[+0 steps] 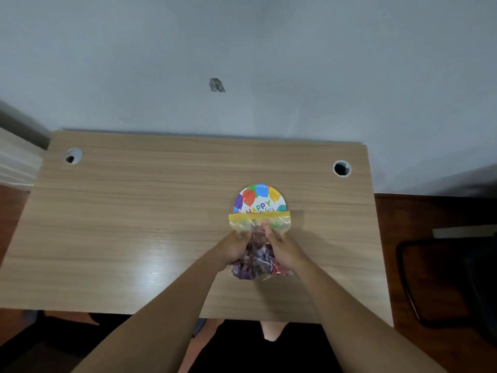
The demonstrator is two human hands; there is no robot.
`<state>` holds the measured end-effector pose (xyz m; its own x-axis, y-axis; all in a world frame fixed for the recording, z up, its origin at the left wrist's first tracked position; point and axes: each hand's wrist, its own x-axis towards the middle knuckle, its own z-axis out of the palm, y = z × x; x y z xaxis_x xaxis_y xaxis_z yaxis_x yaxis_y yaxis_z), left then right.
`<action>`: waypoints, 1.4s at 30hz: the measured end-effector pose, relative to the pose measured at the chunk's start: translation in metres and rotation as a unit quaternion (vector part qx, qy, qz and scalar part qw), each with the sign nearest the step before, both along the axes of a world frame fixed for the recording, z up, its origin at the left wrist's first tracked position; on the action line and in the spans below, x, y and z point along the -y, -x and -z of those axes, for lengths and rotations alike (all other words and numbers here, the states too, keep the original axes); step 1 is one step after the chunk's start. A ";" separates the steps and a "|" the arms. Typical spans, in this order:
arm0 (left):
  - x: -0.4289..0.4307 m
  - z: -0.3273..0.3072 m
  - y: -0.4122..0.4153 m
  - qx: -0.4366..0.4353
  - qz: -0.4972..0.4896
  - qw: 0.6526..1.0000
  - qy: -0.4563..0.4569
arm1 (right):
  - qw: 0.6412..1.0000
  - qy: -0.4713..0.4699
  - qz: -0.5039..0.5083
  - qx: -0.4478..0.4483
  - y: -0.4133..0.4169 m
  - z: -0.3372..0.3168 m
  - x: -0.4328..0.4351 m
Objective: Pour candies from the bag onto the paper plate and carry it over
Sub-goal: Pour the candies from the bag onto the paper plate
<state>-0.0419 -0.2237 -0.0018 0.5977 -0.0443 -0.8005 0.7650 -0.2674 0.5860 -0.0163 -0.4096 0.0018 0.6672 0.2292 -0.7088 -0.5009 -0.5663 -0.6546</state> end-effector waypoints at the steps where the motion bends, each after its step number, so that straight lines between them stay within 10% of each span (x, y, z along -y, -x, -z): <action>1: -0.002 0.006 0.001 -0.003 -0.004 1.000 -0.001 | 1.000 0.006 0.001 -0.002 0.000 0.001 0.000; 42: 0.005 -0.005 0.009 0.013 -0.121 0.993 0.003 | 0.999 0.017 0.041 0.015 0.004 0.011 0.003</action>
